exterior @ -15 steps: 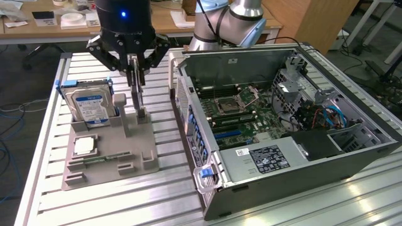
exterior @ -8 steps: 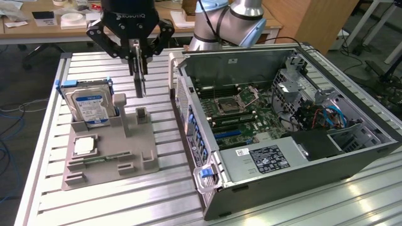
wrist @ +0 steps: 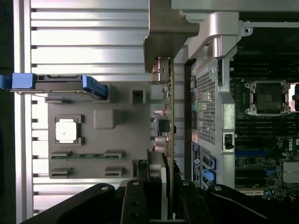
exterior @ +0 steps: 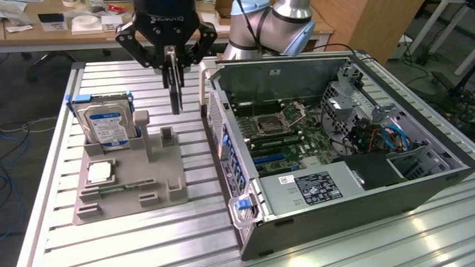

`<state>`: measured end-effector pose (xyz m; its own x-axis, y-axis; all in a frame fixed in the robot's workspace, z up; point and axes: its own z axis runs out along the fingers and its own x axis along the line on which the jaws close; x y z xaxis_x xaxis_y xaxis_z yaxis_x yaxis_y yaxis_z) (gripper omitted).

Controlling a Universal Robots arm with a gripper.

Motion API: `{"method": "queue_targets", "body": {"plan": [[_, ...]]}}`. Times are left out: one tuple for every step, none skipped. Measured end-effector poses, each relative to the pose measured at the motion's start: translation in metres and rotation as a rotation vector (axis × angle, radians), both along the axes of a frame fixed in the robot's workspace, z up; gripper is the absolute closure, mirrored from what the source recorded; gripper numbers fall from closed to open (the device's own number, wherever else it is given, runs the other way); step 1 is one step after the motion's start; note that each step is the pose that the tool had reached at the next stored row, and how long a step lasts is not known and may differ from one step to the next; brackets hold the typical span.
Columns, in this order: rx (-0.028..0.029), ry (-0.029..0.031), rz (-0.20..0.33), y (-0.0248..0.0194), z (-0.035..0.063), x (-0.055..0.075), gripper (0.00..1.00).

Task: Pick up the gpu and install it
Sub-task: 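Pick up the gpu and move the gpu toward the slot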

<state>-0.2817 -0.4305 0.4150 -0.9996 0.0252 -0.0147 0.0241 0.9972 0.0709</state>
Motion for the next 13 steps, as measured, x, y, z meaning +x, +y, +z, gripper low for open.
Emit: {"method": "queue_targets", "body": {"plan": [[0.0, 0.0, 0.0, 0.0, 0.0, 0.001, 0.72], [0.0, 0.0, 0.0, 0.0, 0.0, 0.003, 0.72], [-0.0001, 0.0001, 0.0, 0.0, 0.0, 0.004, 0.72], [0.0, 0.0, 0.0, 0.0, 0.0, 0.006, 0.72], [0.0001, 0.0, 0.0, 0.0, 0.0, 0.008, 0.72], [0.0001, 0.0, 0.0, 0.0, 0.0, 0.009, 0.72], [0.0, 0.0, 0.0, 0.0, 0.0, 0.011, 0.72], [0.0, 0.0, 0.0, 0.0, 0.0, 0.013, 0.72], [0.0001, -0.0001, 0.0, 0.0, -0.0001, 0.014, 0.72], [0.0001, -0.0001, 0.0, 0.0, 0.0, 0.016, 0.72], [0.0, 0.0, 0.0, 0.0, 0.0, 0.017, 0.72], [0.0, 0.0001, 0.0, 0.0, 0.0, 0.019, 0.72], [-0.0001, 0.0, 0.0, 0.0, 0.0, 0.021, 0.72]]}}
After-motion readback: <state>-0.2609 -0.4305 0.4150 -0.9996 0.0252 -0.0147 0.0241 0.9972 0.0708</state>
